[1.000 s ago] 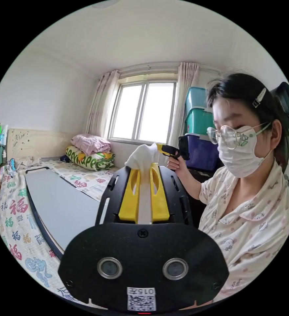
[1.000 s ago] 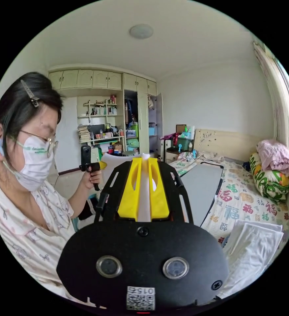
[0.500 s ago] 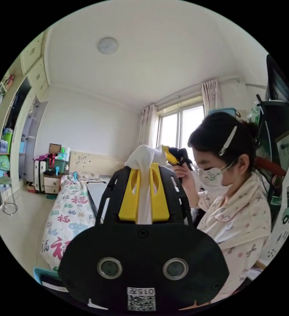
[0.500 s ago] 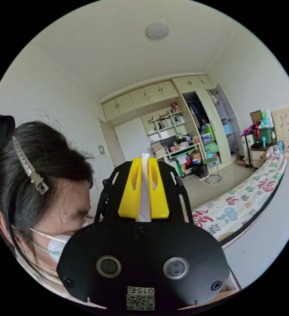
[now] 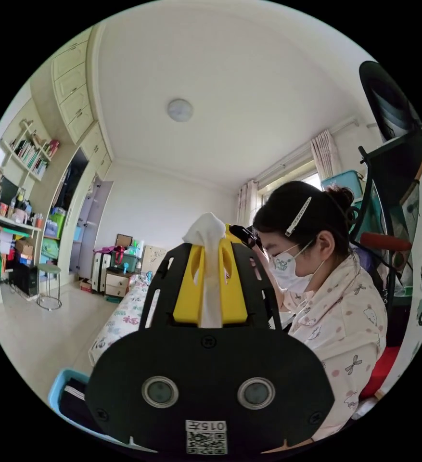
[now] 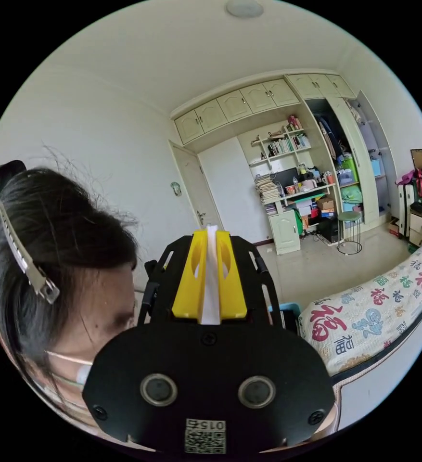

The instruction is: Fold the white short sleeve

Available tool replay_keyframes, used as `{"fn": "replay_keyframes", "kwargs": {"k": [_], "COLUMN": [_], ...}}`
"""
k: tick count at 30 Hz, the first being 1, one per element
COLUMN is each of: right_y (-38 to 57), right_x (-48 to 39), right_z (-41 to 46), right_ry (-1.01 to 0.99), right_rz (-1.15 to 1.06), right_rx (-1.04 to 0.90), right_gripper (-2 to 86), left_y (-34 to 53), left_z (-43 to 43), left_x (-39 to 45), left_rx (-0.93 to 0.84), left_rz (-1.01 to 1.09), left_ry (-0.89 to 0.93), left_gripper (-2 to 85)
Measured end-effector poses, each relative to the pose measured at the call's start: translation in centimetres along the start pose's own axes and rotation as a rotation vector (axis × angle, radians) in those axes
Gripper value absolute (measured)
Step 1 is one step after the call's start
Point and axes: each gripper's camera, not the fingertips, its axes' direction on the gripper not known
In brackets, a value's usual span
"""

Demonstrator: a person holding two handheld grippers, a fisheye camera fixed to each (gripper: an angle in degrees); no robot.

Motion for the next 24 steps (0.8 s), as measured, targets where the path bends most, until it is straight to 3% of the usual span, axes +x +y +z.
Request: {"fn": "replay_keyframes", "kwargs": {"k": [4, 7, 12, 24], "right_y": [1.5, 3.1, 5.2, 5.4], "right_x": [9.2, 16.9, 29.3, 48.7], "right_z": [3.0, 5.9, 10.7, 15.3], "right_ry": [0.052, 0.088, 0.028, 0.042], "right_rz": [-0.042, -0.052, 0.090, 0.260], "right_rx": [-0.081, -0.135, -0.255, -0.406], "right_gripper": [2.4, 0.5, -0.5, -0.4], "left_y": [2.8, 5.1, 9.7, 21.0], "left_z": [0.2, 2.1, 3.9, 7.5], "left_x": [-0.8, 0.3, -2.1, -5.8], "left_rx": [-0.104, -0.242, -0.340, -0.477], "left_rz": [-0.047, 0.014, -0.071, -0.217], "left_ry": [-0.095, -0.300, -0.461, -0.459], "left_gripper": [4.6, 4.6, 4.5, 4.6]}}
